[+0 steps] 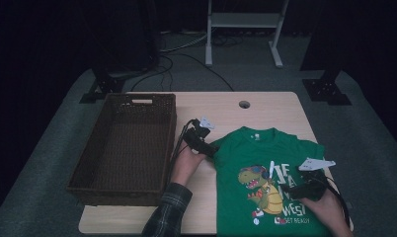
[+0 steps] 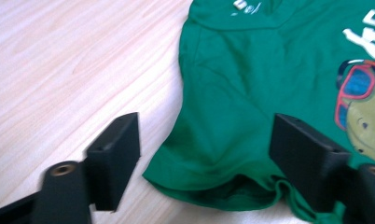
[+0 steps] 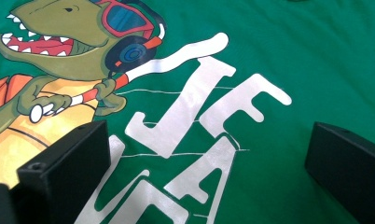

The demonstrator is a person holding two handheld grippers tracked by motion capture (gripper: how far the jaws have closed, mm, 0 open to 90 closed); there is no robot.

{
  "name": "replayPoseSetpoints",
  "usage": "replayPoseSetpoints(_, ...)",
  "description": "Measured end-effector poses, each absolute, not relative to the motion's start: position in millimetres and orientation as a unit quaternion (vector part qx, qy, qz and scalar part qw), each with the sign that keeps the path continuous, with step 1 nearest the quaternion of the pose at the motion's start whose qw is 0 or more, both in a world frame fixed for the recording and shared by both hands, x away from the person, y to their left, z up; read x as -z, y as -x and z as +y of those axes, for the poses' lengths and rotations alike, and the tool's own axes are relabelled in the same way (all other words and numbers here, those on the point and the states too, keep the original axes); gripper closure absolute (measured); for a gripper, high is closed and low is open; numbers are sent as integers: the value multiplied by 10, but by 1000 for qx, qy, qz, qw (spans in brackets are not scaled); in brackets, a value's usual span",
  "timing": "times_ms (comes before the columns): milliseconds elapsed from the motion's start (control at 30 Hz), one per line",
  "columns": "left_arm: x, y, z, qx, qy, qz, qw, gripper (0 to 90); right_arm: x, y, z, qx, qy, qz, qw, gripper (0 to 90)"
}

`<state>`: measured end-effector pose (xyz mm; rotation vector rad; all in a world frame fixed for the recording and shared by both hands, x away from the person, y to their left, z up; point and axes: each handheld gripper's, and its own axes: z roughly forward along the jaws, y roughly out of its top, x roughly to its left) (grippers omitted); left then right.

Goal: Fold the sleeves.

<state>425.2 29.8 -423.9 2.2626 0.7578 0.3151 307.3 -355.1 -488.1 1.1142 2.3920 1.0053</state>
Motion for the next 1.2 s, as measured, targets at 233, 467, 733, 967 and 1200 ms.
replayPoseSetpoints(233, 4363, -4343, 337, -126, -874, 327, 338, 411, 4881, -3073, -3551, -351, -390, 836, 158, 0)
replayPoseSetpoints(467, 4488, -4419, 380, -129, -867, 360, 319, 496, 4881, -3073, -3552, -351, -390, 836, 158, 0)
replayPoseSetpoints(733, 4613, -4456, 387, -125, -855, 398, 309, 600, 4881, -3073, -3552, -351, -390, 837, 158, 0)
replayPoseSetpoints(967, 4611, -4416, 345, -114, -855, 395, 315, 801, 4881, -3073, -3552, -351, -390, 837, 158, 0)
replayPoseSetpoints(1200, 4527, -4367, 351, -114, -845, 397, 339, 867, 4881, -3073, -3552, -351, -390, 836, 158, 0)
